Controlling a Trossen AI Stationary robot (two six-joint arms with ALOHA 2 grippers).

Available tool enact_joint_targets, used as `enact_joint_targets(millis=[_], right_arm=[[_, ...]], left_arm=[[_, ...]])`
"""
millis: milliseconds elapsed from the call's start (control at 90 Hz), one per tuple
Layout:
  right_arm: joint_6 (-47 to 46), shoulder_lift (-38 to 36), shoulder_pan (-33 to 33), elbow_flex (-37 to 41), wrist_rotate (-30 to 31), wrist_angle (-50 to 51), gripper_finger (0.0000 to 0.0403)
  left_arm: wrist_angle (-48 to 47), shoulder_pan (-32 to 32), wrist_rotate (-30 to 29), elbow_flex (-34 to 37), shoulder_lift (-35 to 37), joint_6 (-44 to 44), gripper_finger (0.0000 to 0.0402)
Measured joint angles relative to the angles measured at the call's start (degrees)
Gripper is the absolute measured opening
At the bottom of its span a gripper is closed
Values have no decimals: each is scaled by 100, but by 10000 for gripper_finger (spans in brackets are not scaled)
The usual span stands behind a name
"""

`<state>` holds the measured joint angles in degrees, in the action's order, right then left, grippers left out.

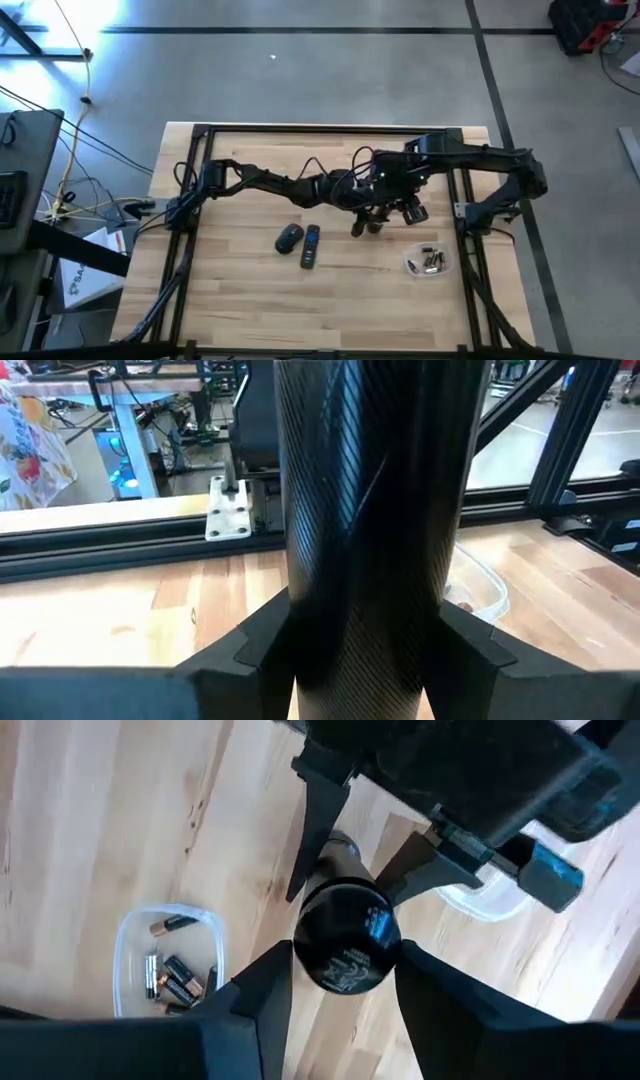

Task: Insert battery
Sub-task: Close the flashlight battery compartment

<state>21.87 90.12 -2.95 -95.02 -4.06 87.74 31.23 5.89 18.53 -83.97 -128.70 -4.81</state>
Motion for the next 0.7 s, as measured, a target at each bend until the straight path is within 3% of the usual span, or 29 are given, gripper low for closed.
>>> enact_joint_targets(millis=[700], right_arm=[[41,51,1,-251,-48,-152,141]], left_arm=[[-70,7,-62,-8,3,-92,146]])
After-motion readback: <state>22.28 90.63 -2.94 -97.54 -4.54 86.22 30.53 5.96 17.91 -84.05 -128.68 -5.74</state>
